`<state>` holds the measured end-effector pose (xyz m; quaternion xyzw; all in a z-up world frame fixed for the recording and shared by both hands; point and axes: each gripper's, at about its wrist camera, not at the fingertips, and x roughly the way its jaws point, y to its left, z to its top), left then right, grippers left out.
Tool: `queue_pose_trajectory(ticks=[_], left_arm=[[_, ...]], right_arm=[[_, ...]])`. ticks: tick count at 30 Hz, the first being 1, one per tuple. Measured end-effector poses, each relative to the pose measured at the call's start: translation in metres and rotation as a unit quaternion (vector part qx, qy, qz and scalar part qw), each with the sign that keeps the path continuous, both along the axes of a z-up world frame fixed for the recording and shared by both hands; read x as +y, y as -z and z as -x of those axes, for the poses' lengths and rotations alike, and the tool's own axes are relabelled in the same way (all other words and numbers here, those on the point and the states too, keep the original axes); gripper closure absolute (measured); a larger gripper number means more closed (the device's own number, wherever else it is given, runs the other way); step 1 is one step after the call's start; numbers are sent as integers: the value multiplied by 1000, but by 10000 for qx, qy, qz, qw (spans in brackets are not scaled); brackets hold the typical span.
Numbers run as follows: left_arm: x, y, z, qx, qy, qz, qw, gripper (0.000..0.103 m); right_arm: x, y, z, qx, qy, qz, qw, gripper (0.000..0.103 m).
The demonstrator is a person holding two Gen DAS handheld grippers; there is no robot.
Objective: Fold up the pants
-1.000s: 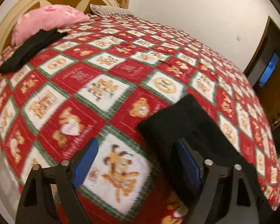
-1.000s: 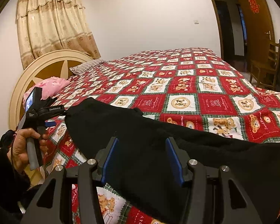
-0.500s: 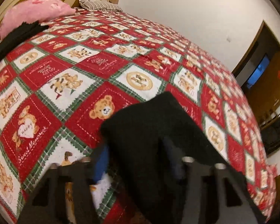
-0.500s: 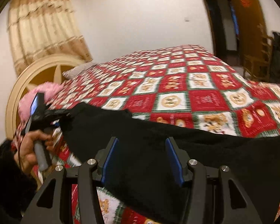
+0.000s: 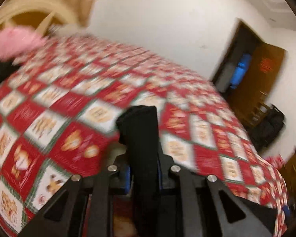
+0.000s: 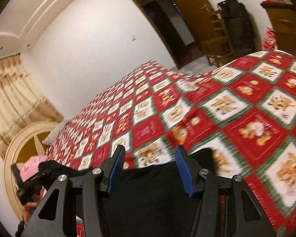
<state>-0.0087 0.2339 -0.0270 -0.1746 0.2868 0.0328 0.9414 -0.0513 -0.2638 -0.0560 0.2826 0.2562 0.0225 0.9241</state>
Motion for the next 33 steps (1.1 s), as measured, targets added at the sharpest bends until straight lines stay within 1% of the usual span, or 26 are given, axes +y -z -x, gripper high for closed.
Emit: queue_pose_trajectory(ticks=[2,3,4,5,7,9,10,12,13,16,19,20,22,23,25,26,28,30,31,32,33], left_arm=[[-39,-19,8,-292,558,-258,9977,84],[-64,-27,14,-455,933,-410,9938,84],[-82,-31,18,-564,1206,-528,9897,84],[-106,-35,25,-678,1560,-652,9833,84],[-146,-36,35,-800,2206,-754,9692,84],[-189,-30,47,-899,2820,-932,9506,84],[-205,-26,50,-921,3017,-1047,9431,84],[-242,-14,60,-918,3505,-1271,9233,84],[-251,-10,63,-932,3638,-1319,9174,84],[-282,7,74,-936,4038,-1655,8949,84],[-304,26,86,-930,4274,-2106,8743,84],[-309,28,87,-899,4315,-2175,8709,84],[-313,36,90,-801,4472,-2188,8635,84],[-316,38,93,-797,4561,-2238,8576,84],[-320,45,97,-778,4694,-2489,8436,82],[-324,50,99,-742,4731,-2552,8400,80],[-325,54,96,-537,4869,-2596,8322,68],[-323,53,95,-438,5047,-2536,8241,60],[-319,49,96,-453,5150,-2505,8185,55],[-315,44,98,-507,5186,-2518,8155,52],[-309,37,99,-581,5202,-2548,8131,45]], right_arm=[[-8,-3,6,-43,91,43,9999,49],[-12,-3,8,-49,120,72,9999,49],[-15,-3,10,-43,144,82,9999,49],[-19,-2,13,-27,182,67,9998,49],[-25,2,18,19,243,9,9997,49],[-31,6,24,75,303,-29,9995,49],[-34,8,28,95,332,-30,9994,49],[-38,11,35,134,374,-19,9992,49],[-40,12,39,147,382,-27,9992,48],[-44,15,45,165,402,-31,9991,48],[-44,18,48,196,411,-42,9990,48],[-44,18,47,197,411,-61,9989,48],[-44,18,46,197,396,-54,9990,48],[-43,18,46,196,386,-40,9991,49],[-42,17,45,184,362,-9,9992,49],[-42,16,45,186,355,7,9992,48],[-43,16,45,200,320,-19,9993,49],[-48,15,45,179,290,-160,9993,49],[-51,13,46,154,275,-255,9992,49],[-54,10,47,118,227,-363,9990,49],[-56,7,48,49,107,-503,9987,48]])
